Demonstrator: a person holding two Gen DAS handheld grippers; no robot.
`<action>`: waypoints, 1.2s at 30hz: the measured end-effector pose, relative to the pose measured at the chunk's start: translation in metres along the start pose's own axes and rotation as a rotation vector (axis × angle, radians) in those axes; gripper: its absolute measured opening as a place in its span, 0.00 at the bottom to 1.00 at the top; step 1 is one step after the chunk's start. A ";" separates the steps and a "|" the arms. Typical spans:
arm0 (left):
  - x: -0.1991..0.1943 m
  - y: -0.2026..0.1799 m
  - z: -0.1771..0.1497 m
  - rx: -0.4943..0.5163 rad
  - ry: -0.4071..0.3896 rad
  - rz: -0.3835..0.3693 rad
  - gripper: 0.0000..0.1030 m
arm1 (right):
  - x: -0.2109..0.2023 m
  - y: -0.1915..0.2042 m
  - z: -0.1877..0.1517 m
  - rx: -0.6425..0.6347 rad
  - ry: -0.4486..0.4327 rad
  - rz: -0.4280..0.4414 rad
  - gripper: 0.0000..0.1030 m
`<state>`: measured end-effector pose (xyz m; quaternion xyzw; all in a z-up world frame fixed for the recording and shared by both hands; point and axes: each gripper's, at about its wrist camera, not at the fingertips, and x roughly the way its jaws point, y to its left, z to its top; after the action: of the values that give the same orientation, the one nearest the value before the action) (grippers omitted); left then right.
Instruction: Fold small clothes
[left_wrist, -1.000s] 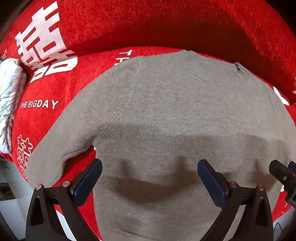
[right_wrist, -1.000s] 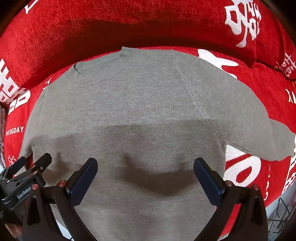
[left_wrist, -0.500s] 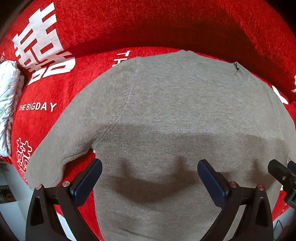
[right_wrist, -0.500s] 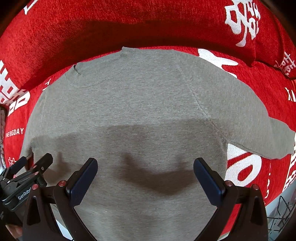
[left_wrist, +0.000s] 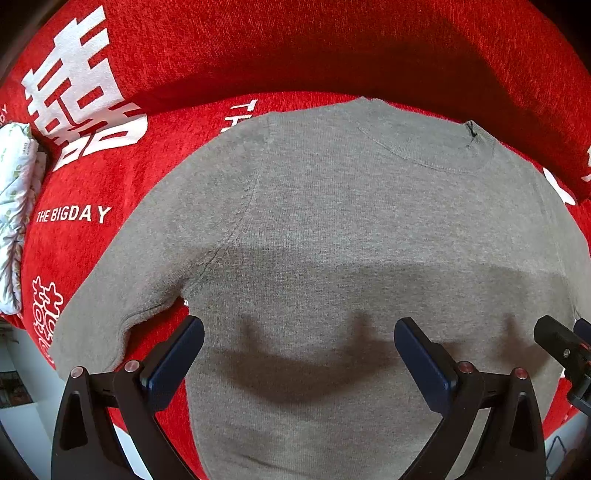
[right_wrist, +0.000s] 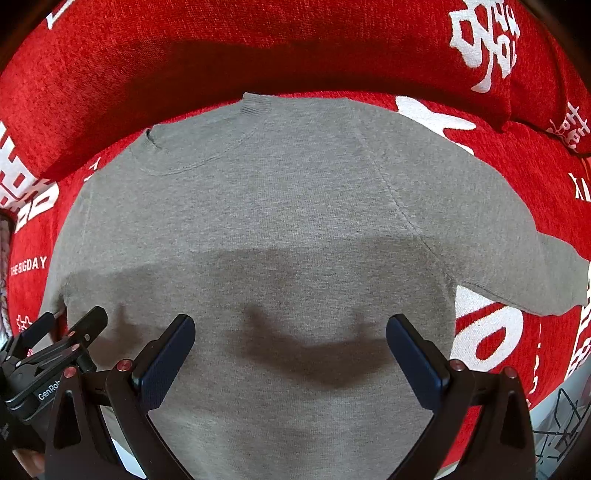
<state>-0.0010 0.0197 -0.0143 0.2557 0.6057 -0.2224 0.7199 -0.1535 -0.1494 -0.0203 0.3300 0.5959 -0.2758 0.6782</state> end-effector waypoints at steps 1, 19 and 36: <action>0.000 0.000 0.000 0.000 0.000 -0.001 1.00 | 0.000 0.000 0.000 0.000 0.000 -0.001 1.00; 0.004 -0.003 -0.001 0.003 -0.001 0.002 1.00 | 0.000 -0.001 -0.001 -0.002 0.001 -0.002 1.00; 0.003 -0.003 -0.001 0.005 0.003 -0.004 1.00 | 0.000 0.000 0.001 0.001 -0.001 -0.005 1.00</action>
<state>-0.0034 0.0176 -0.0176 0.2566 0.6069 -0.2248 0.7178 -0.1530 -0.1507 -0.0208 0.3286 0.5962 -0.2779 0.6778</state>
